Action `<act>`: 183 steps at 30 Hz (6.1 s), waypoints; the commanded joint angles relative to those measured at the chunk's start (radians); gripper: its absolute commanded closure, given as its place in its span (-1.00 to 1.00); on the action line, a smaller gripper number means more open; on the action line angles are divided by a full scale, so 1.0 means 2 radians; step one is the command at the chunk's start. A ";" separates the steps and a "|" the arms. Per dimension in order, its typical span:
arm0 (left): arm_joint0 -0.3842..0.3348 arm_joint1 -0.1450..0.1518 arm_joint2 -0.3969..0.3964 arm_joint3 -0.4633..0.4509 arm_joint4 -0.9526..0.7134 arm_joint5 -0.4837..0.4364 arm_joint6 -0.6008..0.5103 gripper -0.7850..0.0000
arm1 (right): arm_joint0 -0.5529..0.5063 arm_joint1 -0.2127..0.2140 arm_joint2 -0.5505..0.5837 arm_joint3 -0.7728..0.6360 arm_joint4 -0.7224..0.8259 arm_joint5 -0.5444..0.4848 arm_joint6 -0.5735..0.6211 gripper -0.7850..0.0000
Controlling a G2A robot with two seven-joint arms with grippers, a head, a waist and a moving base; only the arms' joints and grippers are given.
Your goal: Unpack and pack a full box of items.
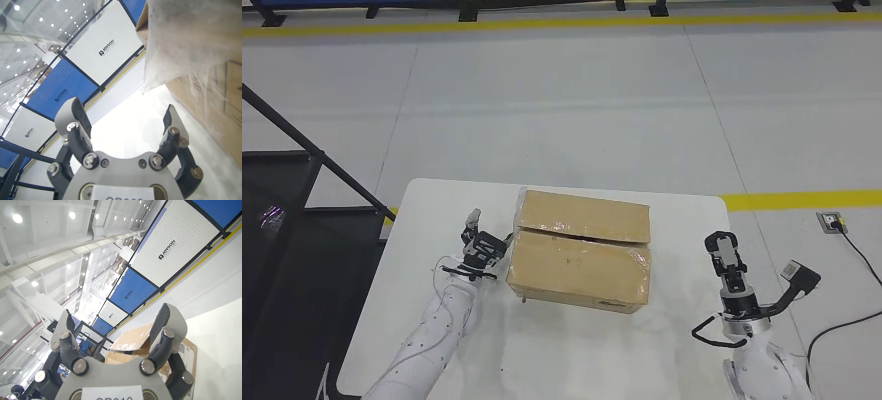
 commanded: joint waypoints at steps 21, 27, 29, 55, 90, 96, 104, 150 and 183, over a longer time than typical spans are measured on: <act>-0.049 -0.044 0.016 0.084 -0.041 0.065 0.054 -1.00 | -0.005 -0.003 0.011 0.003 0.006 -0.006 0.005 -1.00; -0.043 -0.045 0.000 0.088 -0.063 0.100 0.090 -1.00 | -0.005 -0.004 0.013 0.005 0.008 -0.010 0.008 -1.00; -0.039 -0.044 -0.007 0.089 -0.068 0.113 0.102 -1.00 | -0.004 -0.004 0.013 0.005 0.010 -0.011 0.010 -1.00; 0.079 0.006 -0.072 0.011 0.007 0.204 0.127 -1.00 | 0.029 -0.010 -0.010 0.019 0.003 -0.008 0.029 -1.00; 0.245 0.076 -0.241 -0.331 -0.041 -0.154 0.017 -1.00 | 0.033 0.004 -0.011 -0.004 0.003 0.017 0.247 -1.00; 0.258 0.080 -0.266 -0.386 -0.138 -0.266 -0.097 -1.00 | 0.069 0.013 0.002 0.055 0.131 0.002 0.385 -1.00; 0.269 0.087 -0.298 -0.414 -0.232 -0.378 -0.197 -1.00 | 0.109 0.022 0.004 0.123 0.218 -0.014 0.487 -1.00; 0.259 0.114 -0.232 -0.400 -0.051 -0.612 -0.136 -1.00 | 0.112 0.078 -0.105 0.066 0.408 0.009 0.640 -1.00; 0.264 0.121 -0.207 -0.400 -0.042 -0.567 -0.131 -1.00 | 0.228 0.051 -0.141 0.205 0.442 0.131 0.429 -1.00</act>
